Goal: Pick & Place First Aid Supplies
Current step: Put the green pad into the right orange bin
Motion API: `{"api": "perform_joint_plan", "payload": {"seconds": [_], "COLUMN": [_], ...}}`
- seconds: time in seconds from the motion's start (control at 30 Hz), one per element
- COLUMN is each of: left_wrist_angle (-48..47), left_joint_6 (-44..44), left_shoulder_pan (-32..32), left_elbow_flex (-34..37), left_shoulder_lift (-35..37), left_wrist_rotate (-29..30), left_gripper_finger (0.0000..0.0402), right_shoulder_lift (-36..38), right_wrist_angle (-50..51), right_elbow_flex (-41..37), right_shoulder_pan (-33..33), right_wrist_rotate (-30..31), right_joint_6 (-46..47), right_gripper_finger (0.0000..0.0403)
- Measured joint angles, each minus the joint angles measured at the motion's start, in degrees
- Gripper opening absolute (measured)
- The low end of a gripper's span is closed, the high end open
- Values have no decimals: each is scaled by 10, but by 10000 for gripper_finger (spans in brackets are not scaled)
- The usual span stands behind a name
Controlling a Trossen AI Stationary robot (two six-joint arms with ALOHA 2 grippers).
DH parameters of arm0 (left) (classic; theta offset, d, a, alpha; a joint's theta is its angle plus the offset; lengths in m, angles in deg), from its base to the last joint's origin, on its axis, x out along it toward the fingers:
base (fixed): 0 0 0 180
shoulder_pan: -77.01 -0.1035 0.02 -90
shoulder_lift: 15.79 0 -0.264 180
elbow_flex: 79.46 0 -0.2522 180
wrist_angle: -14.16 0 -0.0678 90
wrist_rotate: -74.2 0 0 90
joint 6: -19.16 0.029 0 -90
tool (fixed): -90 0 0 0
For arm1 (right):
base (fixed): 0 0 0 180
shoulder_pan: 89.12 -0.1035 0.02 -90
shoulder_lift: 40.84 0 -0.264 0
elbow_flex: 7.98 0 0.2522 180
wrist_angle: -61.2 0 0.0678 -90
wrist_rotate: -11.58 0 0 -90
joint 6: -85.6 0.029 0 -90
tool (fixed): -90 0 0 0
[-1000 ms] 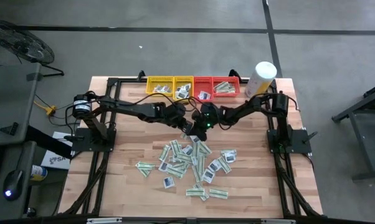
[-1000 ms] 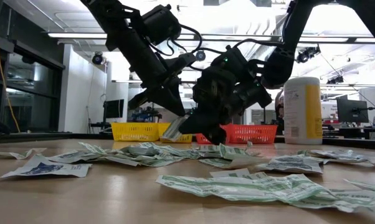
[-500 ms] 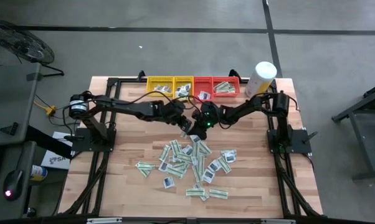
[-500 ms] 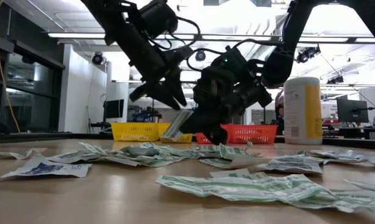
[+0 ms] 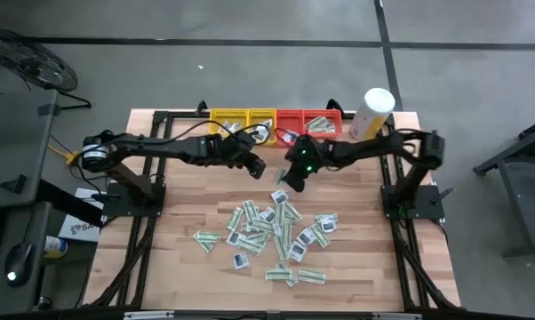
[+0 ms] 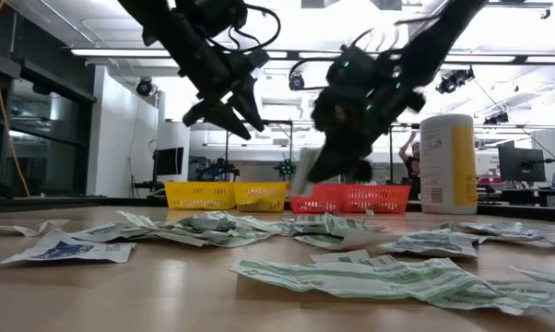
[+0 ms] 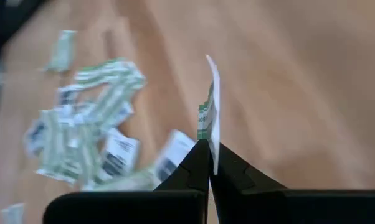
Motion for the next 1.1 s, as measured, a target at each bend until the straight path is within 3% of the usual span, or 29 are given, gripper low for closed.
{"api": "perform_joint_plan", "payload": {"seconds": [0.2, 0.33, 0.67, 1.1], "left_wrist_angle": [-11, -10, -11, -25], "left_joint_6": [0, 0, 0, 0], "left_shoulder_pan": [0, 0, 0, 0], "left_elbow_flex": [0, 0, 0, 0], "left_shoulder_lift": [0, 0, 0, 0], "left_wrist_rotate": [0, 9, 15, 16], "left_gripper_finger": [151, 151, 151, 151], "right_shoulder_lift": [107, 153, 150, 79], "right_wrist_angle": [167, 218, 185, 113], "right_elbow_flex": [0, 0, 0, 1], "right_shoulder_pan": [47, 86, 146, 151], "right_wrist_rotate": [141, 255, 431, 538], "right_joint_6": [-7, 21, 67, 142], "right_gripper_finger": [0, 0, 0, 0]}}
